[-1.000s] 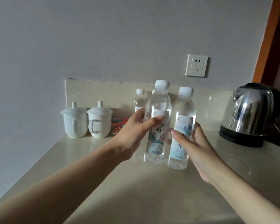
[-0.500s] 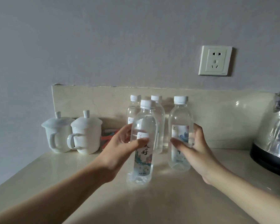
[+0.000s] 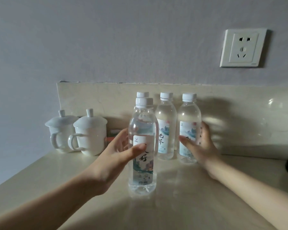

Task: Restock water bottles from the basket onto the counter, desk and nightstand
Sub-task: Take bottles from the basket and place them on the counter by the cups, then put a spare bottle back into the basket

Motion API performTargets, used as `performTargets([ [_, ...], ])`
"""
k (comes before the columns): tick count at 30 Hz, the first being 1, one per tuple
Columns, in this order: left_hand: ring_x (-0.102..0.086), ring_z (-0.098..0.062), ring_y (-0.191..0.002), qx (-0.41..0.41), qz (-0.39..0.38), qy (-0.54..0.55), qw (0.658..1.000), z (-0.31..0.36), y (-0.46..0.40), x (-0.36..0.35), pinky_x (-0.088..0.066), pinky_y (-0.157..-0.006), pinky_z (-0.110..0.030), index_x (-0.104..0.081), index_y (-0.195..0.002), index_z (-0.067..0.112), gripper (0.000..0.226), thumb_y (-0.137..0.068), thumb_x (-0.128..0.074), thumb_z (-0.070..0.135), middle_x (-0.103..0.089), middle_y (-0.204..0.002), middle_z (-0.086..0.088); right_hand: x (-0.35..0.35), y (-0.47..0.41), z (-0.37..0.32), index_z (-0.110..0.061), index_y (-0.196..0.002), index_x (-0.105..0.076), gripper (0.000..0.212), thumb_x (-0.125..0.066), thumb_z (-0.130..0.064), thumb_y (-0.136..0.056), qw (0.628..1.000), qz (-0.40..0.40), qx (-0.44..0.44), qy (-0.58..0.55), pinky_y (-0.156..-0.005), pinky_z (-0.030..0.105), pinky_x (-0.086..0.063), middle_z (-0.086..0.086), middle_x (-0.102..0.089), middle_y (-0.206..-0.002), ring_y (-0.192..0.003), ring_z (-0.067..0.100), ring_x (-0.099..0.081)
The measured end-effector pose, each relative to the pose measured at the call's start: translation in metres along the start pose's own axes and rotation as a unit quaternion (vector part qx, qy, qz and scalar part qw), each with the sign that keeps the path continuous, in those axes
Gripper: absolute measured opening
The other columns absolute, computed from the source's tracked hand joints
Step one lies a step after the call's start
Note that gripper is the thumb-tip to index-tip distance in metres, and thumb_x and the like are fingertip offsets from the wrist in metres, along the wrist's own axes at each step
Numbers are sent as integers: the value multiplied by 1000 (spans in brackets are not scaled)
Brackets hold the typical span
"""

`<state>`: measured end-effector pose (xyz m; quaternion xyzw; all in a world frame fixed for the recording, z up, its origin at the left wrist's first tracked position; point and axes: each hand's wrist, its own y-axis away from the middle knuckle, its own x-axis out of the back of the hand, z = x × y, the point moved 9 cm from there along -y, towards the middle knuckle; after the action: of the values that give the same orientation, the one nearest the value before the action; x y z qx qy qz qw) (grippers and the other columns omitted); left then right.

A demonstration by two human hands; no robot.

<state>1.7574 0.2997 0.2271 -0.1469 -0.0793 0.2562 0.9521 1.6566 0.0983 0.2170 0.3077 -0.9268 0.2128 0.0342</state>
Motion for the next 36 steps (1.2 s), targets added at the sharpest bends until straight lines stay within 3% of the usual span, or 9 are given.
performTargets([
  [5, -65, -16, -109, 0, -23, -29, 999, 5, 4, -7, -42, -101, -48, -59, -115, 45, 66, -53, -79, 56, -72, -111, -1, 5, -17, 8, -40, -122, -45, 92, -64, -83, -43, 995, 3, 66, 75, -93, 51, -48, 3, -59, -113, -110, 30, -56],
  [10, -68, -16, -103, -11, 8, -19, 1000, 11, 7, -4, -50, -91, -39, -64, -100, 51, 40, -61, -69, 41, -74, -106, -2, 3, -11, -4, -27, -139, -27, 108, -78, -62, -50, 997, 6, 64, 40, -94, 51, -48, 5, -58, -117, -110, 27, -58],
  [14, -69, -18, -101, -10, 46, -13, 999, 12, 15, 2, -52, -89, -38, -59, -117, 38, 54, -65, -73, 35, -74, -105, -4, 7, -8, -4, -20, -141, -19, 117, -73, -59, -45, 995, 29, 48, 80, -92, 48, -48, -12, -47, -91, -99, 26, -56],
  [18, -69, -18, -99, 2, 92, -10, 996, 20, 39, 22, -53, -90, -40, -58, -119, 35, 52, -68, -69, 32, -73, -107, -5, 16, 10, -21, -11, -141, -23, 112, -70, -56, -50, 988, 70, 56, 123, -99, 48, -41, 13, -48, -123, -111, 30, -49],
  [22, -68, -19, -101, -1, 121, -9, 993, 36, 82, 52, -45, -98, -48, -66, -96, 49, 41, -56, -74, 42, -75, -101, 2, 2, 47, -53, -15, -138, -30, 76, -72, -33, -77, 988, 89, 84, 97, -100, 40, -39, 12, -38, -135, -119, 25, -43],
  [26, -67, -28, -104, -13, 149, -10, 989, 52, 142, 87, -45, -99, -52, -61, -114, 34, 51, -64, -71, 40, -73, -108, -5, -83, 119, -111, -25, -127, -39, 47, -60, -28, -86, 993, -29, 110, -40, -87, 28, -42, -4, -51, -116, -106, 14, -51],
  [29, -69, -31, -101, -33, 165, -6, 986, 69, 199, 117, -50, -86, -40, -64, -100, 36, 32, -69, -67, 34, -74, -106, -7, -163, 194, -157, -35, -113, -44, 33, -56, -36, -82, 974, -148, 125, -116, -89, 30, -45, -10, -59, -107, -102, 11, -58],
  [33, -68, -28, -102, -40, 205, -12, 978, 85, 282, 167, -52, -88, -42, -65, -98, 36, 32, -67, -69, 37, -73, -107, -8, -255, 288, -195, -35, -115, -44, 45, -50, -45, -72, 940, -271, 111, -173, -85, 25, -51, -6, -62, -111, -100, 3, -62],
  [36, -69, -23, -98, -35, 232, -8, 972, 86, 342, 206, -53, -89, -43, -67, -96, 37, 22, -75, -63, 34, -74, -100, -5, -311, 340, -194, -34, -117, -45, 47, -53, -49, -73, 929, -310, 68, -191, -89, 33, -51, -3, -62, -115, -103, 9, -63],
])
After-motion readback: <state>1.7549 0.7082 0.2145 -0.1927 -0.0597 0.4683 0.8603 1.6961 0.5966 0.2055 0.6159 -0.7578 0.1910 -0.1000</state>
